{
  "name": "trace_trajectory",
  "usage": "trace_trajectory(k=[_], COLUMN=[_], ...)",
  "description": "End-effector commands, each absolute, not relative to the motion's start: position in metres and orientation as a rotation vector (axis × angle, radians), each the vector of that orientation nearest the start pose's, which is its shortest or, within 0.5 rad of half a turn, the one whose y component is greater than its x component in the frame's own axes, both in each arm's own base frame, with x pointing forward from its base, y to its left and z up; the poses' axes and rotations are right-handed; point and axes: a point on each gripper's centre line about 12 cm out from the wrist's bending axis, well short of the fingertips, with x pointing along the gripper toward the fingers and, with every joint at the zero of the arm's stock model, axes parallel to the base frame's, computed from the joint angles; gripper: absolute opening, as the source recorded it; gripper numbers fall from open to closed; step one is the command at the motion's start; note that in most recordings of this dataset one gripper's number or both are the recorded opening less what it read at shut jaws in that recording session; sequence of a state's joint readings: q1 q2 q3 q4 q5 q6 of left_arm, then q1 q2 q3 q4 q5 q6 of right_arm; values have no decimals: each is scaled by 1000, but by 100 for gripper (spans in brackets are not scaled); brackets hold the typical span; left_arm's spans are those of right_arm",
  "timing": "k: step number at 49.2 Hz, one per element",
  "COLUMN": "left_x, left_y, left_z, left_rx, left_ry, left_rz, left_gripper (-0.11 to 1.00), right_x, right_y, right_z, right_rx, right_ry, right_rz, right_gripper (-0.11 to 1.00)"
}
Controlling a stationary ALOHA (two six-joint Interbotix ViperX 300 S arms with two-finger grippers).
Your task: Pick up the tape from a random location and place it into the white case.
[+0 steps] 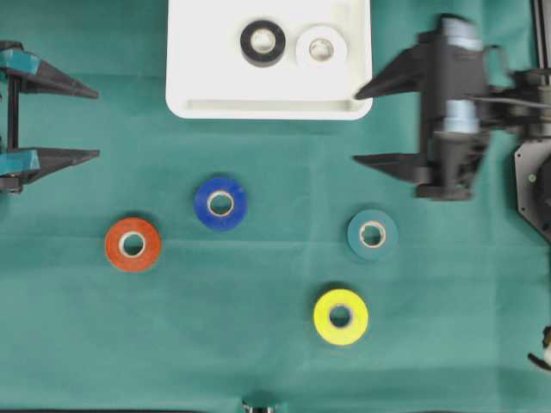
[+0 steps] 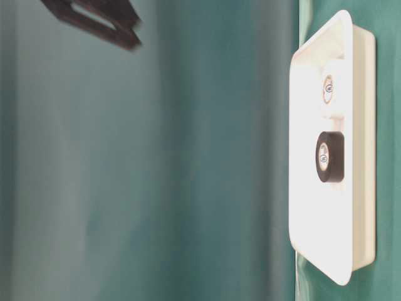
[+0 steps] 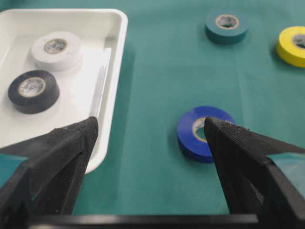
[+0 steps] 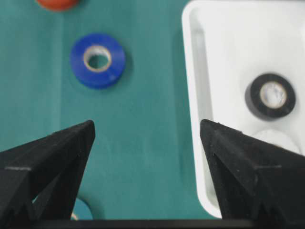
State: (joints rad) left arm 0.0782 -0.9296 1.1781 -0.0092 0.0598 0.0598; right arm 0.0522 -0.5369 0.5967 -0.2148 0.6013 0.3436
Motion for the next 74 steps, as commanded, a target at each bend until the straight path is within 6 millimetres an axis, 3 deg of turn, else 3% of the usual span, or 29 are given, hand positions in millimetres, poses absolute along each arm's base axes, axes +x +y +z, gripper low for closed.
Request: trace_trajectory(k=[1,11,28,46,74], left_x=[200,199,199,198,199], left_y=[16,16,16,16,16], left_z=[246,245,244,243,244], left_rx=[38,38,38,38,37], left_ry=[306,307,310,312,305], left_rz=[74,72,72,72,71], left_gripper=[98,98,98,98,98], right_x=[272,231,196,196,198], right_y=[1,1,-3,-10,-10], right_z=[340,328,262,223,221], right_rx=[107,112,125,138,137], right_ry=[540,429,335,354,356], right_rz=[-100,-70,-54,-78,-75], right_gripper=[85,85,85,79,79])
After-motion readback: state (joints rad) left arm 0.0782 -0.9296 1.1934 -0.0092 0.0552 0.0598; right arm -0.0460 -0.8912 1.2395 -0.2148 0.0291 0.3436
